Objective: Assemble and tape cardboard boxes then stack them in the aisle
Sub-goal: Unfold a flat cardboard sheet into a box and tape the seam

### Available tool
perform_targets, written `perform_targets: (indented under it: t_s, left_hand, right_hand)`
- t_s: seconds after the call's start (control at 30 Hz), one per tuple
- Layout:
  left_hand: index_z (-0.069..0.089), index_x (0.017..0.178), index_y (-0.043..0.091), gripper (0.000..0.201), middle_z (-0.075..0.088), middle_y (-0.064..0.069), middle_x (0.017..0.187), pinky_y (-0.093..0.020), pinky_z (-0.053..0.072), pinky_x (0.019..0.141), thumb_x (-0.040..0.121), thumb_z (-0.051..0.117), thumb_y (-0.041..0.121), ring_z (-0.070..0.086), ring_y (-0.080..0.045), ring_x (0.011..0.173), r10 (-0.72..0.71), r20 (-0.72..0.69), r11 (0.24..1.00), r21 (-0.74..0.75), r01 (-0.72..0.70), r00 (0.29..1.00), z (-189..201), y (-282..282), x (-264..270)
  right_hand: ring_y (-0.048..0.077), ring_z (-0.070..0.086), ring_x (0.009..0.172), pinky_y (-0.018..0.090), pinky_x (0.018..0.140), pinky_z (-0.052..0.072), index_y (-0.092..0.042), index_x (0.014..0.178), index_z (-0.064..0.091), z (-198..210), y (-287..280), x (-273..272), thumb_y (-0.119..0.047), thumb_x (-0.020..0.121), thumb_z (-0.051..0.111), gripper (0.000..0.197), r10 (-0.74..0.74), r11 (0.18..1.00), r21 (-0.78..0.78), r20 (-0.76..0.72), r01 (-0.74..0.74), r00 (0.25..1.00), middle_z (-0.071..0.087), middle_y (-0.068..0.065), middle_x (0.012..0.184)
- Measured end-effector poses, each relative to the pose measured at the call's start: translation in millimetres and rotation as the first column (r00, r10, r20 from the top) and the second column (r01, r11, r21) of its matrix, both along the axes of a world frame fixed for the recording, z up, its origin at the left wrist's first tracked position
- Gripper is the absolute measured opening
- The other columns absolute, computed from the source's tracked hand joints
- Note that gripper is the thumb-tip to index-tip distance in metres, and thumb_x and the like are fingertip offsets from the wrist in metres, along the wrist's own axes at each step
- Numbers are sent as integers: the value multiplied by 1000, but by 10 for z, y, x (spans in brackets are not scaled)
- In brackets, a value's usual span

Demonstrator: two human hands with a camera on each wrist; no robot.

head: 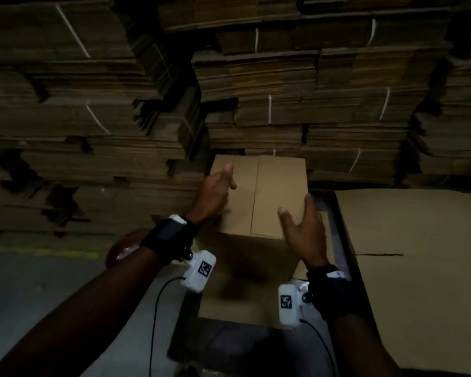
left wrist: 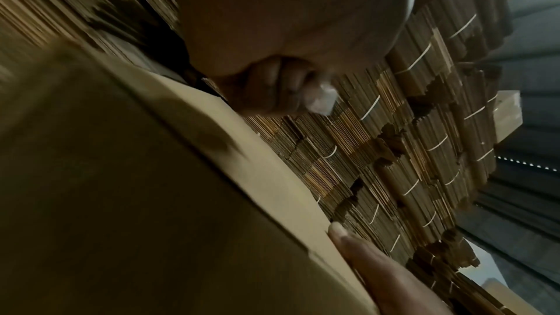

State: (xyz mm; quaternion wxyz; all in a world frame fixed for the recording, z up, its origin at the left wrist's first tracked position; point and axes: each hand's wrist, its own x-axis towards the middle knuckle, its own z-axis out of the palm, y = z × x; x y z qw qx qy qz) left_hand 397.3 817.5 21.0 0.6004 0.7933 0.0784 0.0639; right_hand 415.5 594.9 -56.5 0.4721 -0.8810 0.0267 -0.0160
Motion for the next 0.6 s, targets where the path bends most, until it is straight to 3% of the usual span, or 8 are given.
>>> perform_targets:
  t_s: [0.07, 0.13, 0.2, 0.27, 0.37, 0.5, 0.6]
  left_hand:
    - [51, 94, 14, 29, 42, 4, 62, -25, 35, 51, 110, 35, 33, 40, -7, 50, -6, -34, 994, -105, 2, 999, -80, -8, -255]
    - [47, 97, 20, 16, 47, -1, 73, -28, 40, 58, 109, 36, 20, 47, -12, 62, 58, -76, 994, -85, -64, 995, -140, 15, -508]
    - [43, 101, 20, 18, 48, -6, 74, -32, 45, 58, 105, 32, 7, 49, -15, 62, 90, -85, 990, -100, -98, 992, -185, 82, -768]
    - [40, 103, 19, 18, 50, -12, 77, -43, 55, 66, 105, 31, 4, 55, -22, 64, 95, -114, 978, -173, -114, 989, -258, 202, -1026]
    - [39, 103, 18, 15, 54, -16, 85, -55, 59, 78, 106, 35, 4, 63, -28, 69, 139, -168, 955, -238, -177, 976, -416, 465, -1376]
    - [49, 114, 5, 21, 58, -12, 102, -33, 61, 63, 101, 43, -9, 64, -17, 64, 218, -138, 955, -172, -241, 966, -700, 924, -1836]
    - [55, 112, 0, 11, 66, -13, 90, -32, 58, 50, 101, 54, 1, 65, -22, 53, 249, -199, 933, -212, -290, 948, -876, 1395, -2234]
  right_hand:
    - [32, 36, 146, 44, 114, 35, -28, 161, 19, -12, -6, 1, -59, 95, 59, 83, 3, 1000, -8, -12, -3, 1000, 31, 10, 163]
    - [33, 33, 147, 47, 114, 35, -27, 160, 19, -12, -21, 10, -63, 94, 56, 84, 25, 999, -39, -4, -25, 1000, 30, 11, 163]
    - [37, 30, 147, 55, 114, 35, -25, 157, 24, 42, -18, -6, -69, 89, 51, 85, 13, 986, -164, 36, -7, 999, 31, 11, 162]
    - [38, 23, 149, 60, 113, 29, -23, 153, 32, 171, 70, -145, -61, 90, 56, 77, -15, 953, -297, 122, 51, 992, 30, 11, 161]
    - [36, 23, 148, 60, 112, 27, -19, 145, 47, 425, 426, -535, -45, 93, 62, 60, 16, 965, -253, 308, 65, 951, 37, 12, 157]
    - [34, 38, 140, 58, 109, 37, -17, 132, 61, 377, 1180, -1090, -40, 90, 61, 47, 168, 980, -171, 439, -101, 883, 52, 11, 145]
    - [37, 48, 132, 59, 103, 43, -13, 127, 64, 184, 1811, -1422, -41, 90, 56, 47, 318, 946, -200, 405, -256, 857, 57, 13, 138]
